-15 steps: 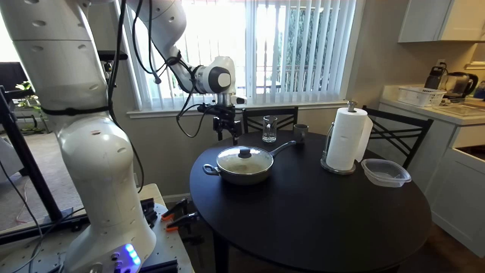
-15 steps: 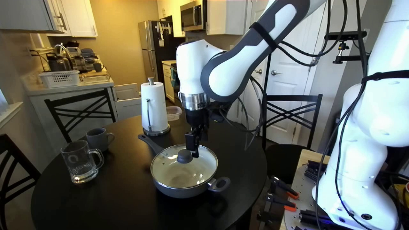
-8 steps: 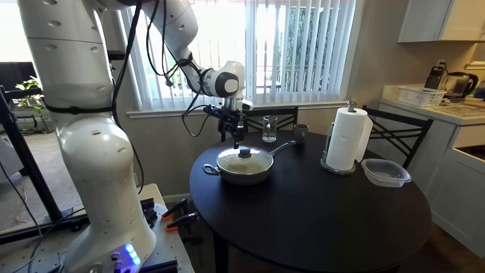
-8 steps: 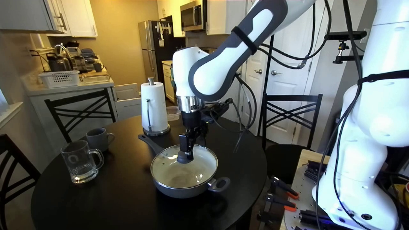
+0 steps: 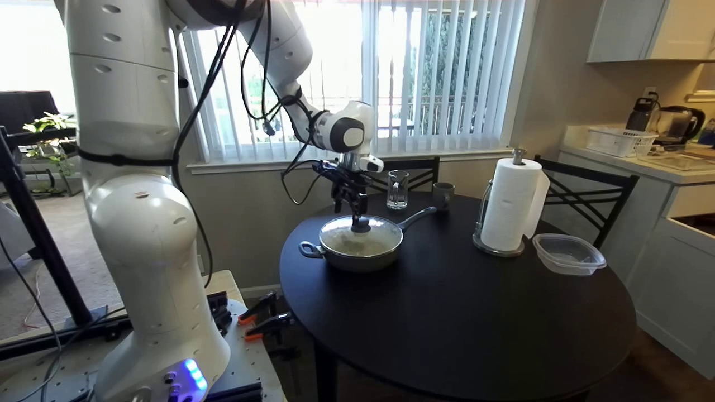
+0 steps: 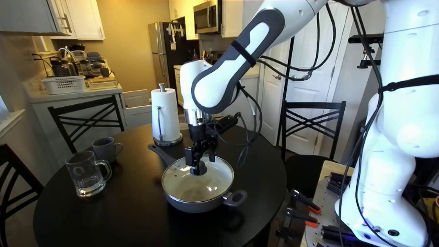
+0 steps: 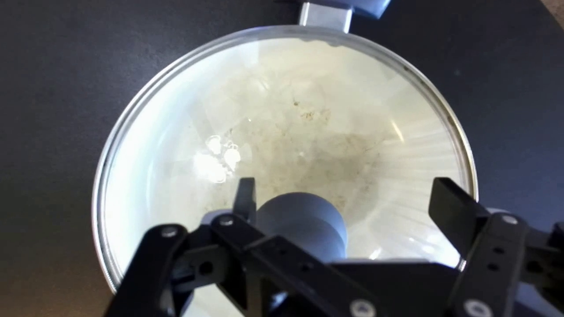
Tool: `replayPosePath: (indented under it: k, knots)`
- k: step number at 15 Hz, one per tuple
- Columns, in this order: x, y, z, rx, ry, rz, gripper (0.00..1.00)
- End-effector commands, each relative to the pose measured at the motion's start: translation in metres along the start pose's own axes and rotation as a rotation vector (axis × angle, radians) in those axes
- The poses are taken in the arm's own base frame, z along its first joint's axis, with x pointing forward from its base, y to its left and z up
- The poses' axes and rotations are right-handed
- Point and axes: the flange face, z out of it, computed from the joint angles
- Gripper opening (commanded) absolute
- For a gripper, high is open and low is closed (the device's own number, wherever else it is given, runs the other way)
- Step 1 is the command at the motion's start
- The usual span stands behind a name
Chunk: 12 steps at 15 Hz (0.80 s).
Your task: Remove the lid from the pan and place it on the table
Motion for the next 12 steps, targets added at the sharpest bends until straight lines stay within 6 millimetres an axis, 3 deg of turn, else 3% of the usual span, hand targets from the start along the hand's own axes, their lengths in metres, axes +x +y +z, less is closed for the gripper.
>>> replayPosePath:
  k: [1, 12]
  knots:
    - [0.005, -0.006, 0.007, -0.018, 0.026, 0.004, 1.00]
    - [0.020, 0.010, 0.018, -0.080, 0.098, 0.124, 1.00]
